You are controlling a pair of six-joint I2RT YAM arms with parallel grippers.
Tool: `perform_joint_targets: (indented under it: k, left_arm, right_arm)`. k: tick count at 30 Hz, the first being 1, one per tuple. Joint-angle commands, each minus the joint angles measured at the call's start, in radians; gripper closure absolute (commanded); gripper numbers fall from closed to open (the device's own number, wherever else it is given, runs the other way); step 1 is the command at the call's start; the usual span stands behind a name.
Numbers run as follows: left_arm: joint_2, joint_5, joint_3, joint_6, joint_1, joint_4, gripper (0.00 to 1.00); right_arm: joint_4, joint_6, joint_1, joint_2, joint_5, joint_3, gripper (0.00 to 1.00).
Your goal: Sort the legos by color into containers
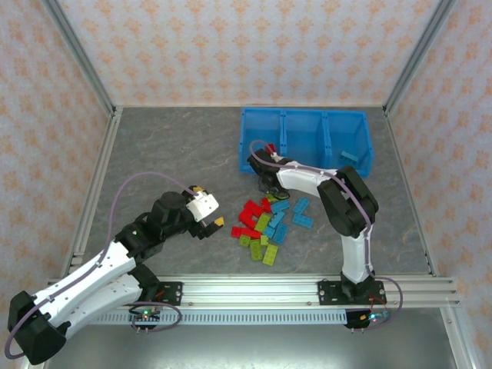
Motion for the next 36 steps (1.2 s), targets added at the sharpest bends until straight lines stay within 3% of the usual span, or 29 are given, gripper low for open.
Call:
perform_joint_targets:
  k: [1, 11, 16, 20, 24, 28, 36]
  left_arm:
    - [0.002, -0.008, -0.005, 0.021, 0.002, 0.033, 0.08]
    - [0.012, -0.005, -0.005, 0.021, 0.002, 0.033, 0.08]
    - [0.013, -0.002, -0.01, 0.02, 0.002, 0.048, 0.07]
    - [0.024, 0.004, -0.011, 0.017, 0.002, 0.053, 0.07]
    - [0.031, 0.007, -0.008, 0.014, 0.002, 0.055, 0.07]
    - [0.026, -0.007, -0.007, 0.019, 0.002, 0.046, 0.07]
    - [0.029, -0.006, -0.007, 0.022, 0.003, 0.041, 0.07]
  right_arm:
    - [-0.043, 0.02, -0.005, -0.051, 0.012, -0.069, 0.59]
    - [-0.091, -0.008, -0.005, -0.309, 0.025, -0.17, 0.69]
    - [-0.159, -0.036, -0.005, -0.517, 0.109, -0.182, 0.69]
    - [-0.149, -0.163, -0.057, -0.602, 0.208, -0.131, 0.69]
    - [-0.128, -0.276, -0.232, -0.486, 0.101, 0.0, 0.69]
    - [-0.109, -0.313, -0.347, -0.288, -0.056, 0.146, 0.69]
    - [-0.189, -0.33, -0.386, -0.013, -0.16, 0.382, 0.62]
